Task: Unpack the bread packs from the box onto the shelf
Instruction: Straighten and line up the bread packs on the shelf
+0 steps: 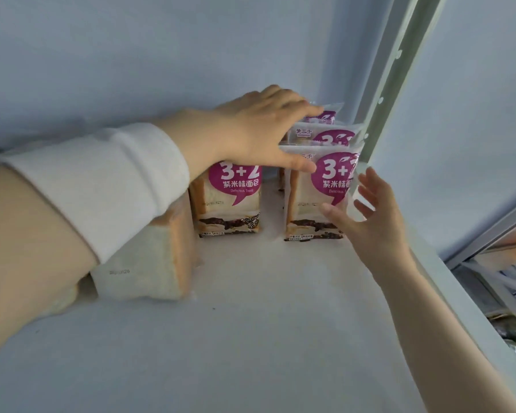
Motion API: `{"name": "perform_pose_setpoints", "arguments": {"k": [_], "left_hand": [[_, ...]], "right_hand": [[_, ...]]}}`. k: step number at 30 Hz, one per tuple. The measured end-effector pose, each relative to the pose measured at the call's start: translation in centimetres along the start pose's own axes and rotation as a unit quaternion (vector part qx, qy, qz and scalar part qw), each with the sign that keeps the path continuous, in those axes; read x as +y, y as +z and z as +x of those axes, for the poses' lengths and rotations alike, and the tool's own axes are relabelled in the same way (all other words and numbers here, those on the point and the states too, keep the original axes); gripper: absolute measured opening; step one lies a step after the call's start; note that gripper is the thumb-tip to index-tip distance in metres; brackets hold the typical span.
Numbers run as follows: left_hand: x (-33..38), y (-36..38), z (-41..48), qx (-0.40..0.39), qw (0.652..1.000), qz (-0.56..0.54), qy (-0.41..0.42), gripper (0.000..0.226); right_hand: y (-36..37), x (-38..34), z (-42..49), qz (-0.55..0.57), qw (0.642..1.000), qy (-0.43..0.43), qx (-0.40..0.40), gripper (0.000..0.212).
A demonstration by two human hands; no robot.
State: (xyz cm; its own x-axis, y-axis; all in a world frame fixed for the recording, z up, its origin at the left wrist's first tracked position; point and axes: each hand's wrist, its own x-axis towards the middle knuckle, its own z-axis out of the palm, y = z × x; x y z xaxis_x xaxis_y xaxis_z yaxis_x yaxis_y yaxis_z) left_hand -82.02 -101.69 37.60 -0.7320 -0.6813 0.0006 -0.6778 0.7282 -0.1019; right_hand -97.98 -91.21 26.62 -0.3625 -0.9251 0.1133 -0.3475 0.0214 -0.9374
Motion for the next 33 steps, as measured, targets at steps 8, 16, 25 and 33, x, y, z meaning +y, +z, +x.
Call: {"name": "perform_pose_setpoints", "arguments": {"k": [8, 16, 25, 33], "left_hand": [[0.6, 1.8, 4.6, -0.045, 0.999, 0.0, 0.0, 0.105], [-0.5, 1.3, 2.9, -0.039, 0.999, 0.025, -0.014, 0.11], [-1.2, 1.2, -0.6, -0.084, 0.996, 0.007, -0.033, 0.127], [-2.7, 2.9, -2.2, -0.033, 0.998, -0.007, -0.059, 0.115]], "right_hand": [[1.0, 2.2, 5.2, 0.085, 0.977, -0.052, -0.19, 0.079], [3.3, 2.6, 6.2, 0.077, 0.965, -0.118, -0.223, 0.086], [2.2, 2.5, 5.7, 0.024, 0.961, -0.125, -0.247, 0.118], [3.8, 2.9, 5.5, -0.069, 0.976, -0.146, -0.143, 0.117]]}}
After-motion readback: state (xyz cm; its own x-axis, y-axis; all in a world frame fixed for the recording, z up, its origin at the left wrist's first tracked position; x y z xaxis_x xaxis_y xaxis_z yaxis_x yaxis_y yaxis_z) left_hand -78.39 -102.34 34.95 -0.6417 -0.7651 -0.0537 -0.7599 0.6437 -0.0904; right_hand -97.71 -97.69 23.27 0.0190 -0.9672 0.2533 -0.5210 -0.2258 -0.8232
